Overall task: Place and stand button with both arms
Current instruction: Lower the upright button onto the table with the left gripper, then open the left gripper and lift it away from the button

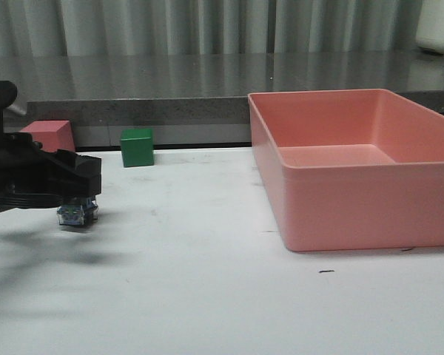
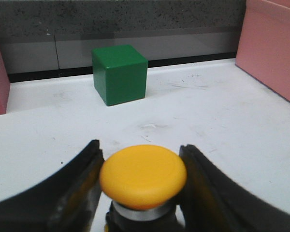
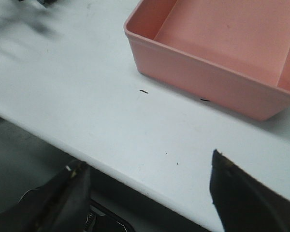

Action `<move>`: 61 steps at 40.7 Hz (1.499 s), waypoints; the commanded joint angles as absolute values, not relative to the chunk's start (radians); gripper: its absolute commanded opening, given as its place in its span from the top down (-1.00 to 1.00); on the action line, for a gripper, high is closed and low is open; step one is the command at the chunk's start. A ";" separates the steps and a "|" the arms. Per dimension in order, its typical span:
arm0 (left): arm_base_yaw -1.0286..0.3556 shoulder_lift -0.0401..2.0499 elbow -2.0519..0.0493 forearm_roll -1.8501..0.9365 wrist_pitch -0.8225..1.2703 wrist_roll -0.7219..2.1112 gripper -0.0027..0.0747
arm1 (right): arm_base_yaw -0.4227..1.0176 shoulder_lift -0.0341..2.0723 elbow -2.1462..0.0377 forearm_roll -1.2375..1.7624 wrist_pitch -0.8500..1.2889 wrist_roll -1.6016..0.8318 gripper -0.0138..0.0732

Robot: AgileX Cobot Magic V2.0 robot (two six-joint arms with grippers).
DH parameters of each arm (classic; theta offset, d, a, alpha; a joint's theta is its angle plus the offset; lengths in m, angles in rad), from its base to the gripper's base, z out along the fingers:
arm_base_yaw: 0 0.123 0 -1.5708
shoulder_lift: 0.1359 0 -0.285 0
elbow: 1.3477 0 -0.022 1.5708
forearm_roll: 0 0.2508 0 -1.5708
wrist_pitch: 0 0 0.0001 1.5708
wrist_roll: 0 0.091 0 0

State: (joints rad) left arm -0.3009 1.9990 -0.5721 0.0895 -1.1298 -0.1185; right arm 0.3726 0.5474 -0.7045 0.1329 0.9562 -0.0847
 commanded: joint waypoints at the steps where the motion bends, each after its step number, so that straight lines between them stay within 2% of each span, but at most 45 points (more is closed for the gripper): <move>1: -0.299 1.961 -0.584 0.109 -1.360 -0.119 0.25 | 0.365 0.550 -0.728 0.138 0.900 -0.094 -0.56; 6: -0.299 1.961 -0.566 0.133 -1.360 -0.119 0.18 | 0.365 0.550 -0.728 0.138 0.900 -0.094 -0.56; 14: -0.299 1.961 -0.549 0.133 -1.360 -0.119 -0.28 | 0.365 0.550 -0.728 0.138 0.900 -0.094 -0.56; 17: -0.299 1.961 -0.549 0.133 -1.360 -0.119 -0.38 | 0.365 0.550 -0.728 0.138 0.900 -0.094 -0.56; 31: -0.299 1.932 -0.517 0.131 -1.360 -0.119 -0.40 | 0.365 0.550 -0.728 0.138 0.900 -0.094 -0.56; 42: -0.299 1.741 -0.440 0.102 -1.330 -0.119 -0.40 | 0.365 0.550 -0.728 0.138 0.900 -0.094 -0.56; 46: -0.299 1.629 -0.429 0.104 -1.204 -0.119 -0.40 | 0.365 0.550 -0.728 0.138 0.900 -0.094 -0.56; 53: -0.299 1.383 -0.436 0.106 -0.844 -0.119 -0.40 | 0.365 0.550 -0.728 0.138 0.900 -0.094 -0.56; 58: -0.299 1.197 -0.493 0.108 -0.496 -0.121 -0.40 | 0.365 0.550 -0.728 0.138 0.900 -0.094 -0.56; 61: -0.299 1.098 -0.561 0.108 -0.214 -0.121 -0.40 | 0.365 0.550 -0.728 0.138 0.900 -0.094 -0.56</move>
